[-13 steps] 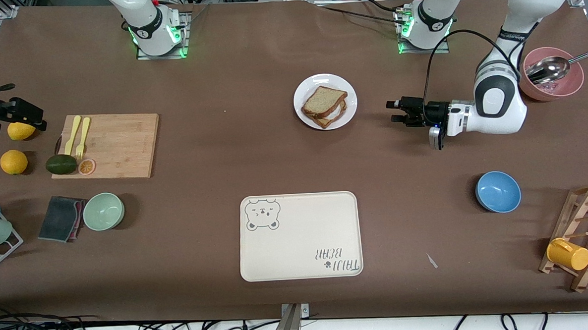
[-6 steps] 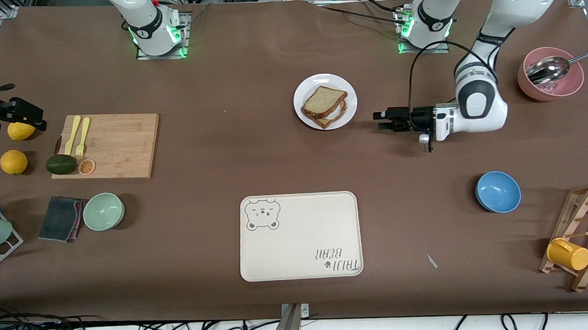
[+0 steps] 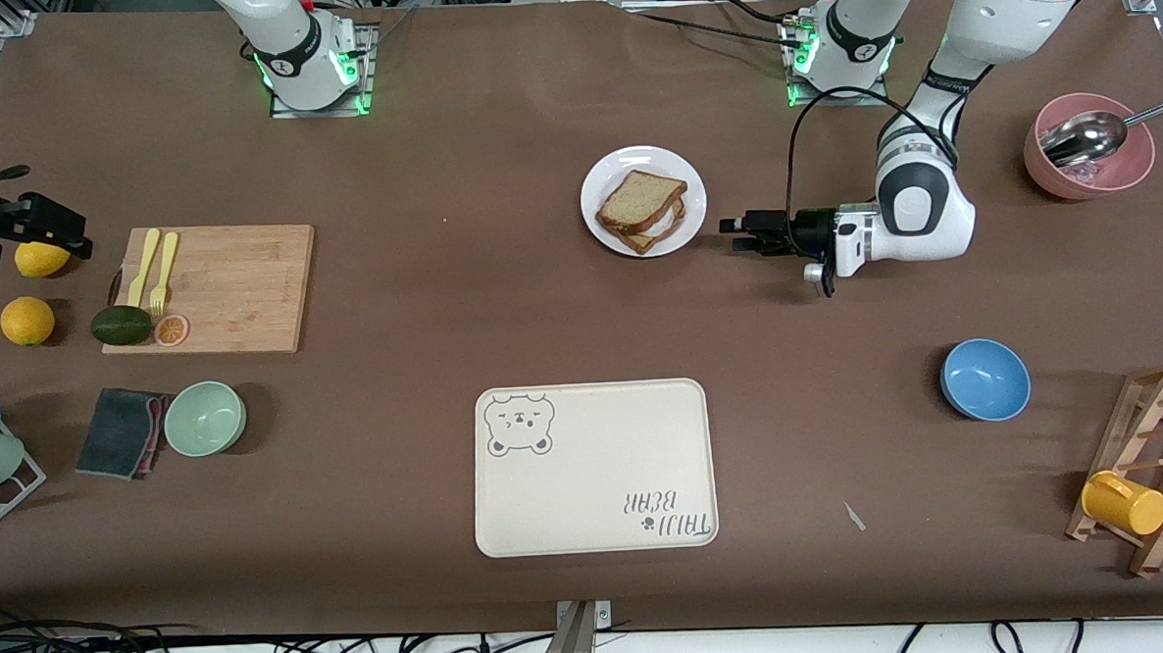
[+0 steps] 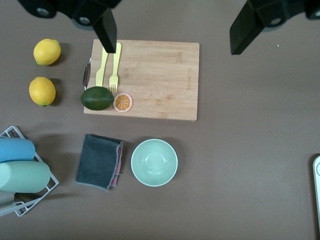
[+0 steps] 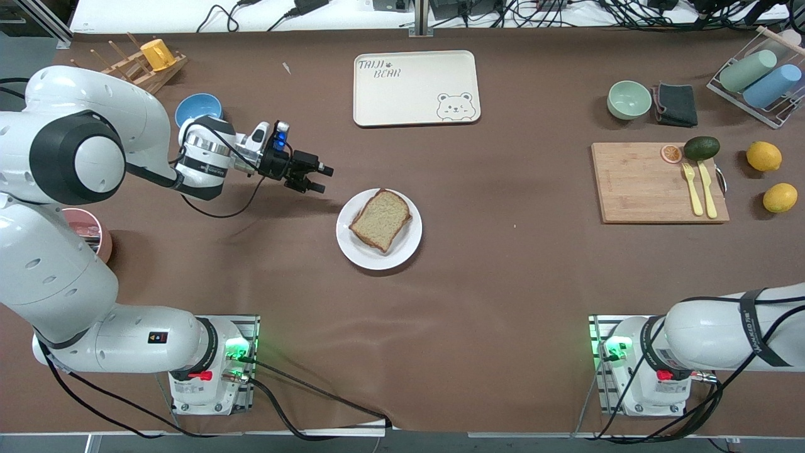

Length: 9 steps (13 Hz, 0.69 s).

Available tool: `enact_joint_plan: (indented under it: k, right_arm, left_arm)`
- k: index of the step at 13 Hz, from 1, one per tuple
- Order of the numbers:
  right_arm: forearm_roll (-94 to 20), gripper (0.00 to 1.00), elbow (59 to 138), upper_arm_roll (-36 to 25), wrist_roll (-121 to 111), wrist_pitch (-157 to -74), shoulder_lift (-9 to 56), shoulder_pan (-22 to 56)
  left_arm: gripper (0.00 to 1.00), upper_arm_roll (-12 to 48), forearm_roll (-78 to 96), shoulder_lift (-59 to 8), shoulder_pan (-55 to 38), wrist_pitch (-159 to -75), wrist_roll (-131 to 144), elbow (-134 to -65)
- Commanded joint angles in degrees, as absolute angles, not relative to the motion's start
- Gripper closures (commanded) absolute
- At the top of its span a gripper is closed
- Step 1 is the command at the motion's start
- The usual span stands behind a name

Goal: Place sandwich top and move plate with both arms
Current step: 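Move the left gripper toward the white plate rim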

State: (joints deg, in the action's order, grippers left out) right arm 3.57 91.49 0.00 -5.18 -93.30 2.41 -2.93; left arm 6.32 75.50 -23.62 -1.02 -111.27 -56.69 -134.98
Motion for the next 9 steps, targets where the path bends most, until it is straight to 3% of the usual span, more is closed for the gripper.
enact_joint_plan:
  k: [1,9]
  right_arm:
    - [4.0,0.00,92.4,0.7,-6.2,-93.2,1.4,-3.8]
    - [4.0,0.00,92.4,0.7,-6.2,-93.2,1.4,-3.8]
  left_arm:
    - [0.00,6.3,77.3,-23.0,-2.5,-112.1,-58.9,-137.3]
    - [0.00,6.4,77.4,-24.8,-4.3,-112.8,-61.5,-139.4]
